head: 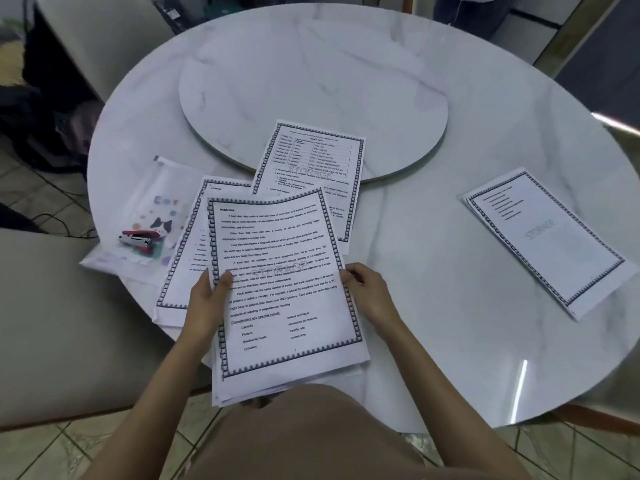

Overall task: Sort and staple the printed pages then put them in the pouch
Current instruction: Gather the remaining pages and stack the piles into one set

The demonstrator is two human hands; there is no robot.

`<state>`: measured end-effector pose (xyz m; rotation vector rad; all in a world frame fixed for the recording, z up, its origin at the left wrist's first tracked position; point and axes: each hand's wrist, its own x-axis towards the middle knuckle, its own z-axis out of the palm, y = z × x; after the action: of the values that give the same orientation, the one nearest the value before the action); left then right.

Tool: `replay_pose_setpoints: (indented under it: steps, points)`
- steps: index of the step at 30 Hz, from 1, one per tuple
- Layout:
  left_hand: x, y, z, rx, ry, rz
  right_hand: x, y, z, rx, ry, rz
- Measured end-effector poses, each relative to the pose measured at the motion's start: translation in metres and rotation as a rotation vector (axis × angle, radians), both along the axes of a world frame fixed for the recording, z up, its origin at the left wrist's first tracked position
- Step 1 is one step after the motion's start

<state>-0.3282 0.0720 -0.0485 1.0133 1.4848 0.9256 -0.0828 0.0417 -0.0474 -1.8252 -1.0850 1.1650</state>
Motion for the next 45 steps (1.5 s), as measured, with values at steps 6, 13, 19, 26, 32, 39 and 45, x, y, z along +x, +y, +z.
replay_pose_setpoints:
  steps: [6, 13, 19, 26, 32, 39, 45]
  points:
    - [-0.027, 0.004, 0.01, 0.056, 0.015, 0.093, 0.023, 0.004, 0.007, 0.033, 0.165, -0.141]
    - [-0.071, -0.002, 0.019, 0.054, -0.006, 0.278, 0.03, 0.009, 0.001, 0.026, 0.152, -0.178]
    - [-0.096, -0.013, 0.015, 0.002, -0.037, 0.328, 0.023, 0.014, -0.004, 0.024, 0.151, -0.171]
    - [-0.105, -0.016, 0.012, -0.004, -0.006, 0.285, 0.02, 0.027, -0.002, 0.052, 0.117, -0.18]
    - [-0.113, -0.015, 0.01, 0.021, 0.006, 0.257, 0.012, 0.044, 0.0, 0.073, 0.051, -0.172]
    - [-0.126, -0.018, 0.005, -0.023, -0.006, 0.254, 0.004, 0.074, 0.008, 0.117, -0.078, -0.121]
    - [-0.126, -0.016, 0.003, -0.032, -0.006, 0.245, 0.014, 0.099, 0.007, 0.08, -0.355, -0.192]
